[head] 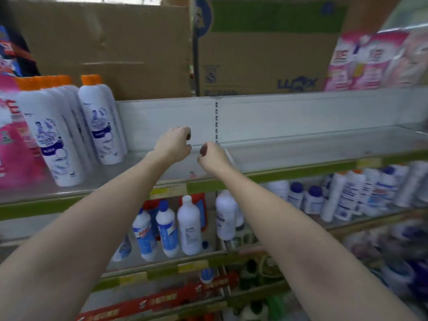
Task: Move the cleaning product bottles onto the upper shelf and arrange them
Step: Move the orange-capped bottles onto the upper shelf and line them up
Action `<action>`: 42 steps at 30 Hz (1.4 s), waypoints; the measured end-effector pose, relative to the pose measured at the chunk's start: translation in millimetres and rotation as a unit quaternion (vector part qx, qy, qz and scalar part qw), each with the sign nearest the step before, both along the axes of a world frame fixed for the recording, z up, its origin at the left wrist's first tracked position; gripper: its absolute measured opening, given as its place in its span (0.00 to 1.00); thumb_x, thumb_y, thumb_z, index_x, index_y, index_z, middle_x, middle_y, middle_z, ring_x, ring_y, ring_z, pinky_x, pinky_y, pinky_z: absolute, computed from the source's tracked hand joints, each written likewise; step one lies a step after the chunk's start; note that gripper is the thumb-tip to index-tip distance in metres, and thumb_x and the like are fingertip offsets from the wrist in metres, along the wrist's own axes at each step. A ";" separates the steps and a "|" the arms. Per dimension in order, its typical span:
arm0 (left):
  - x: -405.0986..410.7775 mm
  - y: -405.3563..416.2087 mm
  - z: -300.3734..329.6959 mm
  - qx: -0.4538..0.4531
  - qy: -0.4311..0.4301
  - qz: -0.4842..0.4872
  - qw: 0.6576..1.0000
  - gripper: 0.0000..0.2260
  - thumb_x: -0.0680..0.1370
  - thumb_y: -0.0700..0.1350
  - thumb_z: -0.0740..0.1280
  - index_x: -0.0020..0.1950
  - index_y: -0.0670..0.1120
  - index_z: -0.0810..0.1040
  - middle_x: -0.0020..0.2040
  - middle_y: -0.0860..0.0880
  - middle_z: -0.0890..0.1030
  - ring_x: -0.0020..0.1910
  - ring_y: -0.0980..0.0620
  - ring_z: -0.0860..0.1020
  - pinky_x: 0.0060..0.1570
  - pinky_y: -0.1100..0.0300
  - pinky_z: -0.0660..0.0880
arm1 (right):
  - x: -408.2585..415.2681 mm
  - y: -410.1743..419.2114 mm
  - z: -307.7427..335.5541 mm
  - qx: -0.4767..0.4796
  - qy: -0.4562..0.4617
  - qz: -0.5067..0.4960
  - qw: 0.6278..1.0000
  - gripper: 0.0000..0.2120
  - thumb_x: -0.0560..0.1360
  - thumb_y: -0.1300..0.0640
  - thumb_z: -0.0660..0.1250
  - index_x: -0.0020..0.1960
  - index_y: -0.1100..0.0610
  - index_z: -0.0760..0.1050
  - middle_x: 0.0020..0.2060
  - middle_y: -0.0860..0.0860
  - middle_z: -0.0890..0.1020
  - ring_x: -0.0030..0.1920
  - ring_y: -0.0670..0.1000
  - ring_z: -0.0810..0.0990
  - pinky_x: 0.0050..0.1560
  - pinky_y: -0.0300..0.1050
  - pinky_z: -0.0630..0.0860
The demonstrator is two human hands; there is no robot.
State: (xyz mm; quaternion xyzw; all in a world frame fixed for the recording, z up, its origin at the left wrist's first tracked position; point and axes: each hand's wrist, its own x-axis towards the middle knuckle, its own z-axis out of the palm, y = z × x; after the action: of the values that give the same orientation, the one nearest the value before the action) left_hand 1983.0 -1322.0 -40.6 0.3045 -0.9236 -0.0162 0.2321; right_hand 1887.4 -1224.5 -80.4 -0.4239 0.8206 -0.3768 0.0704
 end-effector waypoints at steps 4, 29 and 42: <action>-45.6 60.2 -7.8 0.032 0.024 -0.091 0.995 0.08 0.76 0.38 0.66 0.55 0.40 0.77 0.52 0.40 0.81 0.53 0.40 0.77 0.45 0.53 0.71 | -33.1 77.1 5.9 -0.013 0.011 -0.073 0.997 0.09 0.77 0.60 0.66 0.57 0.59 0.76 0.56 0.59 0.82 0.59 0.60 0.79 0.54 0.47 0.72; -296.6 337.4 -135.6 0.132 -0.107 -0.246 0.954 0.03 0.77 0.41 0.64 0.44 0.44 0.74 0.39 0.48 0.78 0.40 0.43 0.78 0.38 0.49 0.76 | -240.2 383.6 -141.4 0.000 -0.124 -0.231 0.965 0.10 0.79 0.59 0.68 0.58 0.62 0.75 0.55 0.57 0.80 0.57 0.59 0.78 0.49 0.44 0.69; -347.0 345.0 -202.7 0.291 -0.037 -0.136 0.946 0.03 0.77 0.39 0.68 0.50 0.40 0.78 0.45 0.43 0.82 0.46 0.45 0.80 0.47 0.51 0.78 | -309.6 390.2 -192.0 -0.028 -0.157 -0.207 0.965 0.06 0.78 0.56 0.70 0.53 0.55 0.76 0.49 0.51 0.81 0.52 0.53 0.79 0.50 0.43 0.71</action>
State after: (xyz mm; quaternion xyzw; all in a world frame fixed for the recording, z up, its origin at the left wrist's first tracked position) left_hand 1636.0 -977.0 -243.3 0.2305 -0.9195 -0.3041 0.0947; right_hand 1577.9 -834.3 -272.5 -0.1820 0.8582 -0.4678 0.1073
